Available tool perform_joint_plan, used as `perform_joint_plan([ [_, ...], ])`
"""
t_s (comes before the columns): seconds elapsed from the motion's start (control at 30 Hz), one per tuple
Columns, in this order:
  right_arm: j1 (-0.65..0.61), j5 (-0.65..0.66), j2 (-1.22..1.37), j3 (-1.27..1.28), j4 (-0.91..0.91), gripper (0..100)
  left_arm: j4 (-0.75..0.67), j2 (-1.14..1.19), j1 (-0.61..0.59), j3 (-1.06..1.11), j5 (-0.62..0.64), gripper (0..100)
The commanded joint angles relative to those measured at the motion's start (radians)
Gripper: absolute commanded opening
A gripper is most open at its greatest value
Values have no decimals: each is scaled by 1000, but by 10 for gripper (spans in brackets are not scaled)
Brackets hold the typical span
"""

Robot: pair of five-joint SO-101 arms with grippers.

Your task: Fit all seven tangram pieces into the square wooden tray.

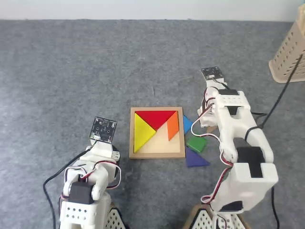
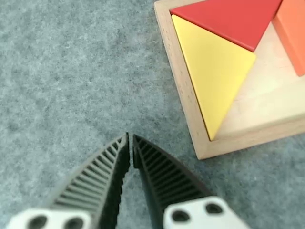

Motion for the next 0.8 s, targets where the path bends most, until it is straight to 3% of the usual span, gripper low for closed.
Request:
perform_joint_plan([
  [0.0, 19, -6, -62, -52, 67, 157, 6, -21, -2, -19, 6, 12],
  [0.2, -7, -3, -262, -37, 125, 188, 6, -21, -2, -19, 6, 12],
  [0.4, -107, 23, -409, 186, 41, 190, 6, -21, -2, -19, 6, 12],
  [0.77, -47, 34, -117, 92, 13, 191, 6, -21, 0, -19, 6, 12],
])
